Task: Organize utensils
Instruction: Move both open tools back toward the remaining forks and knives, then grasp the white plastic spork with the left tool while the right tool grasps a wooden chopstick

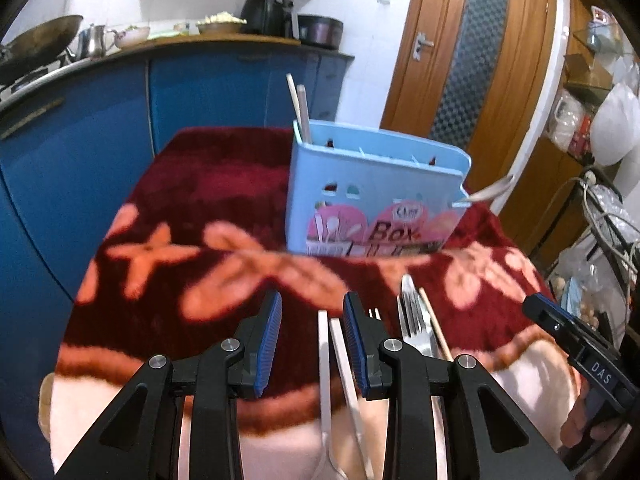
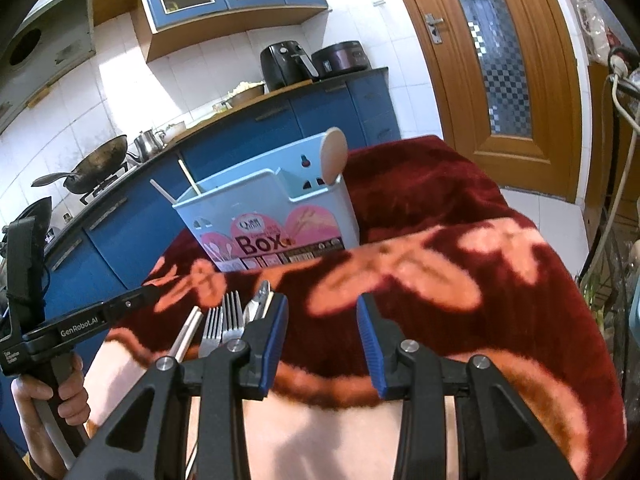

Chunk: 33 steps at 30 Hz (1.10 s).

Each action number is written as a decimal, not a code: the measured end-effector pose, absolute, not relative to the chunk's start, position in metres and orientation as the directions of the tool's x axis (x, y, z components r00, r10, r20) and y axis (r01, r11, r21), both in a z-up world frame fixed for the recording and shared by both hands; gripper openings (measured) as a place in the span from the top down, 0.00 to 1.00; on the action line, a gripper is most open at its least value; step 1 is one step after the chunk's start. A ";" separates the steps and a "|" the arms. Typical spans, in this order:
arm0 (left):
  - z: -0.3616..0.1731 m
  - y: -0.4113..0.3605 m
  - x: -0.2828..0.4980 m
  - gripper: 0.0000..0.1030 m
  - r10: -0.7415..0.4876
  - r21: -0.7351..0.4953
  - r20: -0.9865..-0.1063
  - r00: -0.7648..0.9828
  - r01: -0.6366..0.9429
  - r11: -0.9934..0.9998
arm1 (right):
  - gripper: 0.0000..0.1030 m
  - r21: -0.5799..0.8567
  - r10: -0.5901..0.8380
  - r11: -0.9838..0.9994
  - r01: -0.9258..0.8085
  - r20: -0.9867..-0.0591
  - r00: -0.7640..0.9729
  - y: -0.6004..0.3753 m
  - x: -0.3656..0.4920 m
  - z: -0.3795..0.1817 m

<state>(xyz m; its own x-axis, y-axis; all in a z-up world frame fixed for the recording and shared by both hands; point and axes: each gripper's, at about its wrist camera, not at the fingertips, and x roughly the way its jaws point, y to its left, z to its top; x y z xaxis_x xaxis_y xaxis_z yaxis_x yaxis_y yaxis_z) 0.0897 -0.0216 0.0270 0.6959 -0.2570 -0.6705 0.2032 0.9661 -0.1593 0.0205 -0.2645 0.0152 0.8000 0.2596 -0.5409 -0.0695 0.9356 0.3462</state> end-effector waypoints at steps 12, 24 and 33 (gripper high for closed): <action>0.002 -0.021 0.096 0.69 -0.259 -0.173 -0.776 0.576 0.200 0.964 | 0.62 0.359 0.269 0.931 -0.063 -0.562 0.782 -0.269 0.020 0.007; -0.013 -0.030 0.096 0.69 -0.271 -0.153 -0.856 0.441 0.284 0.947 | 0.62 0.370 0.281 0.927 -0.062 -0.576 0.768 -0.268 0.020 0.001; -0.011 -0.039 0.112 0.72 -0.230 -0.102 -0.925 0.304 0.382 0.918 | 0.62 0.356 0.290 0.931 -0.081 -0.585 0.757 -0.262 0.020 0.004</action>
<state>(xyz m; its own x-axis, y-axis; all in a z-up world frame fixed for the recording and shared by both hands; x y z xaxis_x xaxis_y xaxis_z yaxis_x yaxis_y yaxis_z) 0.1116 -0.0392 -0.0108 0.3037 -0.2296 -0.9247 0.3822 0.9184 -0.1025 0.0204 -0.2621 0.0039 0.7574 0.2897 -0.5852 -0.0809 0.9310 0.3560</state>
